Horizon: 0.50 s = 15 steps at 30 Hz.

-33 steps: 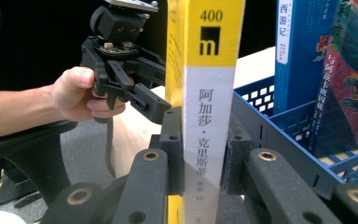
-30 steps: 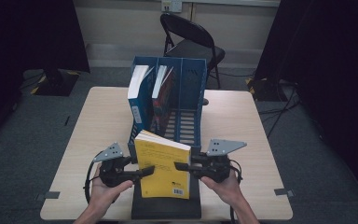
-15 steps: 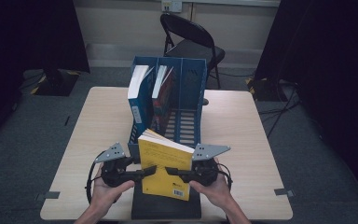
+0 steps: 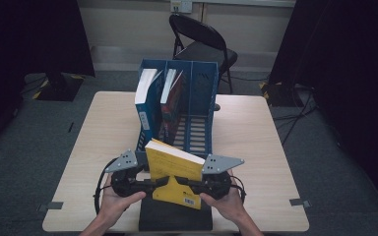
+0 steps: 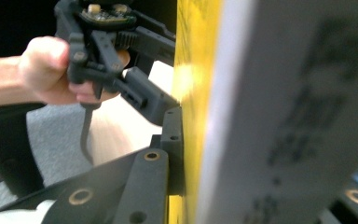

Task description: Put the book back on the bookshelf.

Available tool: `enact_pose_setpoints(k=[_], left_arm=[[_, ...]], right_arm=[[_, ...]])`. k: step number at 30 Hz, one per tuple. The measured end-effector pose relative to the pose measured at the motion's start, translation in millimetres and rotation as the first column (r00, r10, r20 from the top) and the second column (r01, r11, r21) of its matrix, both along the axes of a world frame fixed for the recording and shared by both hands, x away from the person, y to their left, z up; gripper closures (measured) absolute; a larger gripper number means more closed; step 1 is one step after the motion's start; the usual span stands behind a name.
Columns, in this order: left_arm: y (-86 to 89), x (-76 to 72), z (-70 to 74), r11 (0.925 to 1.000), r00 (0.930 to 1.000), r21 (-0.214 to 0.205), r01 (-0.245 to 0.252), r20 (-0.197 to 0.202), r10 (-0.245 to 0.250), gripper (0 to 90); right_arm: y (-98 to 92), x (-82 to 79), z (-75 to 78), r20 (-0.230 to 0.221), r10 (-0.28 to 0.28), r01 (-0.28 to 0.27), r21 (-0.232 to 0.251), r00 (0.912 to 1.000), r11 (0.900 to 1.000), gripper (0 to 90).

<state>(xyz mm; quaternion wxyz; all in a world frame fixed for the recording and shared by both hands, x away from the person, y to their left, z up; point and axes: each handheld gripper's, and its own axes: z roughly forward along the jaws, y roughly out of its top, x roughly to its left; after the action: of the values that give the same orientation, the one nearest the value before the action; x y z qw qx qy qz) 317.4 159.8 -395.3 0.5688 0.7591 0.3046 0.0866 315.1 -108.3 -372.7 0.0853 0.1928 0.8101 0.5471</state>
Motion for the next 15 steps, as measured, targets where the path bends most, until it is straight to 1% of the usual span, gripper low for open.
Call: enact_pose_setpoints(k=[2,4,5,6,7,8,10,11,12,13,14,15], left_arm=[[0.4,0.5,2.6,1.0000,0.9998,-0.010,-0.001,0.020,0.001,30.5],[1.6,0.0,1.8,0.9999,1.0000,-0.012,0.000,0.008,0.000,31.4],[1.3,-0.3,-0.1,1.0000,1.0000,0.002,0.002,0.004,-0.002,31.5],[0.8,-0.7,-2.4,0.9999,1.0000,0.014,0.004,0.009,-0.004,31.1],[0.4,-2.1,-3.5,1.0000,0.9998,0.002,0.001,0.018,-0.001,31.6],[0.3,-2.5,-2.9,1.0000,0.9999,0.000,0.002,0.012,-0.002,32.2],[0.6,-2.3,-2.4,0.9999,1.0000,-0.016,0.005,0.003,-0.005,33.9],[1.1,-1.6,-2.8,0.9997,1.0000,-0.024,0.003,-0.005,-0.004,34.2],[1.2,-0.6,-3.0,0.9997,0.9998,-0.025,0.006,-0.017,-0.007,32.5],[1.3,-0.3,-3.1,0.9996,0.9998,-0.028,0.007,-0.019,-0.008,31.5],[1.2,-0.8,-3.2,0.9996,0.9998,-0.029,0.006,-0.017,-0.006,31.4],[0.8,-1.3,-3.1,0.9996,0.9999,-0.030,0.005,-0.014,-0.005,31.6]], right_arm=[[0.4,-0.4,2.8,0.027,-0.009,0.009,0.005,0.9996,0.9999,75.8],[-1.0,0.9,2.3,0.027,0.002,-0.002,0.016,0.9996,0.9999,75.7],[-1.4,0.8,-0.4,0.023,0.004,-0.004,0.020,0.9997,0.9998,75.7],[-1.2,0.5,-4.2,0.017,0.008,-0.008,0.012,0.9998,0.9999,75.6],[-1.7,0.0,-7.9,0.021,0.011,-0.012,0.019,0.9997,0.9997,75.5],[-3.8,0.5,-9.2,0.005,0.012,-0.012,0.033,0.9999,0.9994,75.3],[-8.3,3.4,-8.8,-0.040,0.025,-0.023,0.054,0.9989,0.9983,73.2],[-10.3,3.9,-7.2,-0.057,0.018,-0.013,0.077,0.9982,0.9969,71.8],[-11.6,5.0,-4.8,-0.074,0.029,-0.022,0.093,0.9969,0.9954,70.5],[-12.7,4.9,-1.3,-0.074,0.027,-0.019,0.102,0.9969,0.9946,71.3],[-13.8,4.9,2.2,-0.073,0.029,-0.020,0.123,0.9969,0.9922,70.8],[-14.3,5.5,5.6,-0.088,0.026,-0.014,0.141,0.9958,0.9900,69.5]])
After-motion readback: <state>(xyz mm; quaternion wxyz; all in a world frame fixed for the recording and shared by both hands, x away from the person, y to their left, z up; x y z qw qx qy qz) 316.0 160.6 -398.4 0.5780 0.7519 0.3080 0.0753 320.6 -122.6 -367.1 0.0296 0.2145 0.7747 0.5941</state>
